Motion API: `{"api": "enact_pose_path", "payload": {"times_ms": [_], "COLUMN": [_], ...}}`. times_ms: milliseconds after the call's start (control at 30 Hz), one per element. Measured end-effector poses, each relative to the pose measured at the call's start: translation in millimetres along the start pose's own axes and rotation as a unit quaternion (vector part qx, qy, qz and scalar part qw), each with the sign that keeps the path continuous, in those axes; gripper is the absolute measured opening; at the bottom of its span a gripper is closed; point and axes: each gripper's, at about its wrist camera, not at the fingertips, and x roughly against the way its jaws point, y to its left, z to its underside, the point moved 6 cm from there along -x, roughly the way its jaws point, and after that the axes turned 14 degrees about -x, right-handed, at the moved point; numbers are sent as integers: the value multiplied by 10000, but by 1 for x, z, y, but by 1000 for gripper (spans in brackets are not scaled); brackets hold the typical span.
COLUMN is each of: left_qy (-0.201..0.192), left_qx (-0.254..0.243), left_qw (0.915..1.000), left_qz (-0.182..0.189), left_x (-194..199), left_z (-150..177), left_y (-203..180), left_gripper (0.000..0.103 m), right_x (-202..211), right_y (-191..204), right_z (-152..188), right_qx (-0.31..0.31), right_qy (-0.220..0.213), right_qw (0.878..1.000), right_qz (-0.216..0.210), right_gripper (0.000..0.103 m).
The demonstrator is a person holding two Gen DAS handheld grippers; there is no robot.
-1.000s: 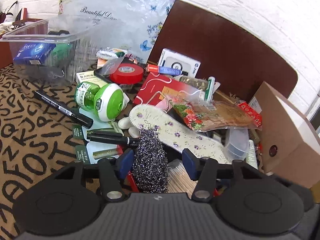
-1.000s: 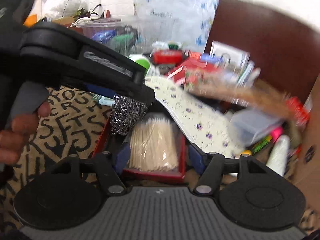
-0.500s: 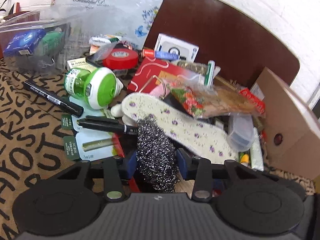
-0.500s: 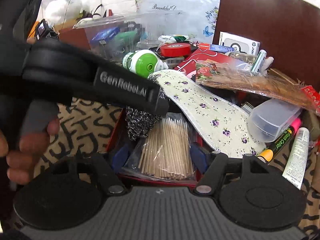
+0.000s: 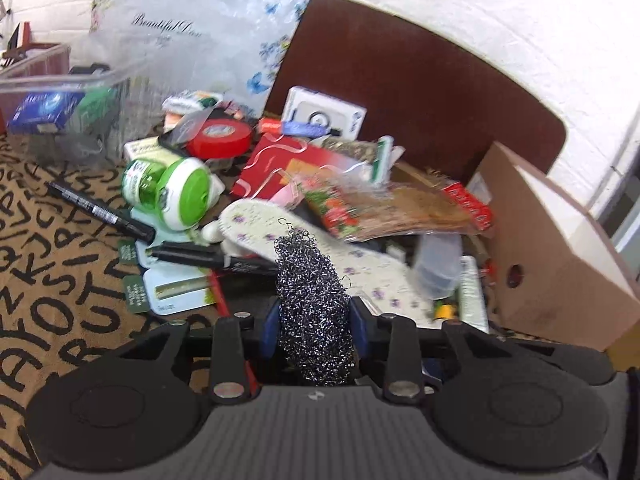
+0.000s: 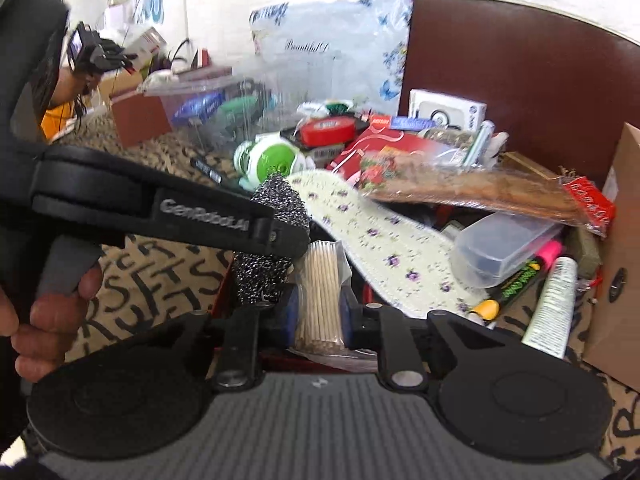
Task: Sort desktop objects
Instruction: 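Grasp the steel wool scrubber with the left gripper while the right grasps the toothpick bag, then carry the steel wool and toothpick bag in both grippers over the box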
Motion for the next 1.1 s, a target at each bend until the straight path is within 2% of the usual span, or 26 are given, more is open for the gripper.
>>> {"api": "enact_pose_path", "payload": {"times_ms": [233, 433, 800, 967, 1100], "left_qy": [-240, -423, -621, -582, -345], "left_qx": [-194, -485, -1038, -1260, -1436], "left_qw": [9992, 9961, 9839, 9781, 9744], "left_qz": [252, 600, 1313, 1549, 1696], "left_x": [20, 29, 23, 4, -26], "left_z": [-15, -31, -73, -96, -106], "left_y": [-30, -66, -144, -185, -219], "left_gripper": [37, 37, 37, 37, 37], "right_x": [32, 73, 144, 168, 175], "right_y": [-16, -41, -114, -158, -199], "right_z": [-7, -19, -48, -59, -64], "right_qx": [-348, -406, -584, -628, -714], "right_qy": [-333, -786, -1622, -1780, -1710], "right_qw": [9988, 9960, 9806, 9712, 9648], "right_qz": [-64, 149, 929, 1456, 1866], "right_gripper": [19, 19, 19, 19, 19]}}
